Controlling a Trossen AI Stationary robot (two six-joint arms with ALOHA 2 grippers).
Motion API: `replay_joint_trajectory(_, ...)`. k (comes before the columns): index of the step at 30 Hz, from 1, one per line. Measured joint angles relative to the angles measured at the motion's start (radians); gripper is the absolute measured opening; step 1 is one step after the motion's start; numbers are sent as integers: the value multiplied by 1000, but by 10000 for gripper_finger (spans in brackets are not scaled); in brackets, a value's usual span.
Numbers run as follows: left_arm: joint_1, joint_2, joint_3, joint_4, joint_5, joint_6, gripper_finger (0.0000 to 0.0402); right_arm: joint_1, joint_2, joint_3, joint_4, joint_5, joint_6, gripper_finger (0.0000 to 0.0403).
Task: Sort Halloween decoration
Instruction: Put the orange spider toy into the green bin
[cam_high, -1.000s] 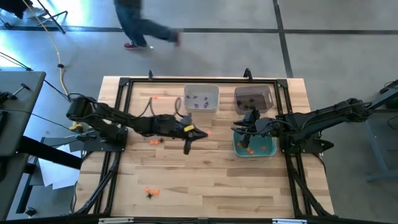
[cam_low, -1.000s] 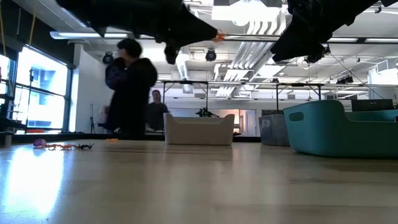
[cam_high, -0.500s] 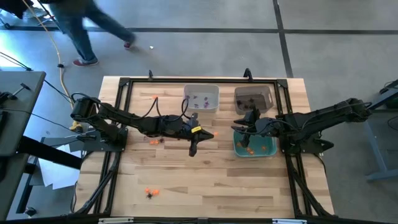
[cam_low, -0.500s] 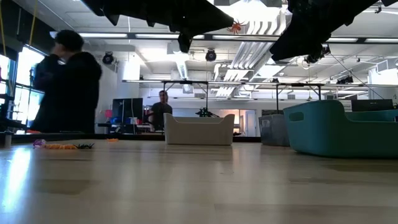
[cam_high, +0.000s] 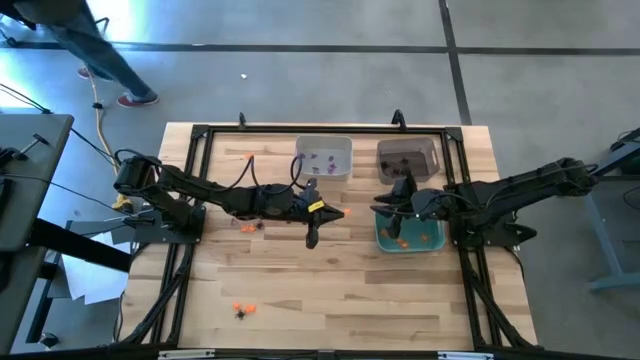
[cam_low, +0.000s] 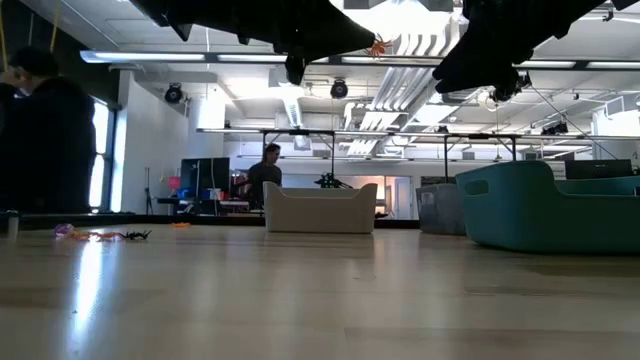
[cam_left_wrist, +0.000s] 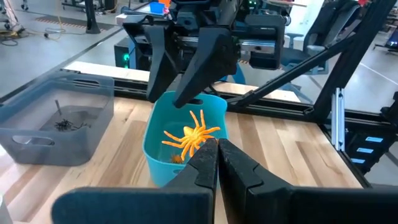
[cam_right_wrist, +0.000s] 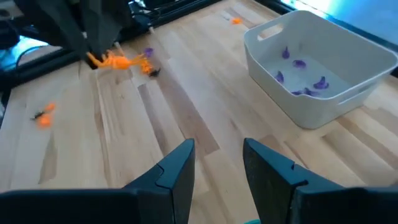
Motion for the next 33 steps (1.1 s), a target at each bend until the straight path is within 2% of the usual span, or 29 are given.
replay_joint_trajectory(2,0,0,0,3,0,4,0,0,0,0,5,11,36,133)
replay_joint_trajectory(6,0,0,0,25,0,15,0,0,10,0,12,144,189,133)
replay_joint_trajectory(8,0,0,0,39,0,22,0,-1,12,0,12,169,226,133)
replay_joint_trajectory(12,3,0,0,42,0,23,0,-2,21,0,26,149,215,133)
replay_joint_trajectory(16,3,0,0,42,0,23,0,-21,34,0,100,139,307,133)
replay_joint_trajectory(21,3,0,0,36,-15,23,0,-36,61,0,159,131,224,133)
replay_joint_trajectory(25,3,0,0,28,-20,23,0,-67,87,0,163,93,274,133)
replay_joint_trajectory(27,2,0,0,28,-20,23,0,-80,94,0,172,39,200,133)
replay_joint_trajectory(29,2,0,0,29,-20,22,0,-76,96,0,175,-9,23,133)
replay_joint_trajectory(33,2,0,0,35,-20,22,0,-43,96,0,173,-25,-335,133)
